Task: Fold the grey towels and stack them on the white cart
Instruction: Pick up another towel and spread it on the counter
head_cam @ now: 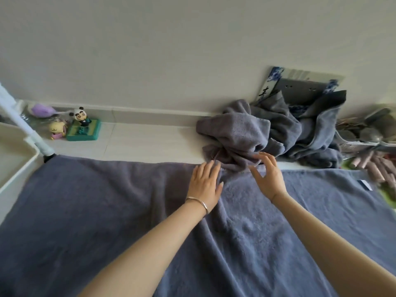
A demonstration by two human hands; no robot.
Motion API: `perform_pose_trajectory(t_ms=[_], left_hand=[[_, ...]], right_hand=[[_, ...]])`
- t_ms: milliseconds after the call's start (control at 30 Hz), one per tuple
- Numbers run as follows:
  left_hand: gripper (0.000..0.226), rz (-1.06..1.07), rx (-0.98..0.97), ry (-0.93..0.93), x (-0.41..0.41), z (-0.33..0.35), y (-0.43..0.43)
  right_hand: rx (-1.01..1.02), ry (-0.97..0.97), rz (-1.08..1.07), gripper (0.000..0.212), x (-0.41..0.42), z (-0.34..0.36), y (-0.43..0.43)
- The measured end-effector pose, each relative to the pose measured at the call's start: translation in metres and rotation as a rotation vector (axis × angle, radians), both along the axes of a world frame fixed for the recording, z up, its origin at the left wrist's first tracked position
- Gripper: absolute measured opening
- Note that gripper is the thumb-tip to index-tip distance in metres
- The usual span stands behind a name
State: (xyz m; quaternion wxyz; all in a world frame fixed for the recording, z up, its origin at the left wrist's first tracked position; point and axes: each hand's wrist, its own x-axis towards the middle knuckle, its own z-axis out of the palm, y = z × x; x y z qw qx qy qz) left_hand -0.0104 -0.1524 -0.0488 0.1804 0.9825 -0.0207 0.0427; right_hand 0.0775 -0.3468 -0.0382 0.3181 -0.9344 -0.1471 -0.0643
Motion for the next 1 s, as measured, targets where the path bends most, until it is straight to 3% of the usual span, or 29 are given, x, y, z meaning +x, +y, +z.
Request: perform_pose_trajectory(t_ms=[233, 433, 600, 767, 833, 933, 1000], left_hand=[[0.063, -0.097, -0.051, 0.093, 0.032, 0.0, -0.115], [0.053, -0.059, 0.102, 0.114, 0.077, -0.001, -0.181], [0.054, -0.009, 0.163, 0.113, 0.11, -0.013, -0.216], [0.048, 0.036, 0.195, 0.122, 0.137, -0.026, -0.238], [0.039, 0.087, 0.211, 0.047, 0.144, -0.031, -0.241], [0.015, 0.149, 0.047, -0.051, 0.148, -0.044, -0.246], [0.031, 0.172, -0.013, -0.143, 0.145, -0.047, -0.25]], right_hand=[[0.036, 0.197, -0.263, 0.048, 0.018, 0.007, -0.156], [0.113, 0.287, -0.42, 0.055, 0.043, 0.009, -0.258], [0.22, 0.315, -0.537, 0.06, 0.061, -0.011, -0.32], [0.164, 0.338, -0.661, 0.067, 0.091, -0.029, -0.356], [0.113, 0.338, -0.703, 0.059, 0.104, -0.036, -0.363], [0.022, 0.294, -0.709, 0.046, 0.11, -0.044, -0.363], [0.067, 0.183, -0.697, 0.033, 0.107, -0.045, -0.36]])
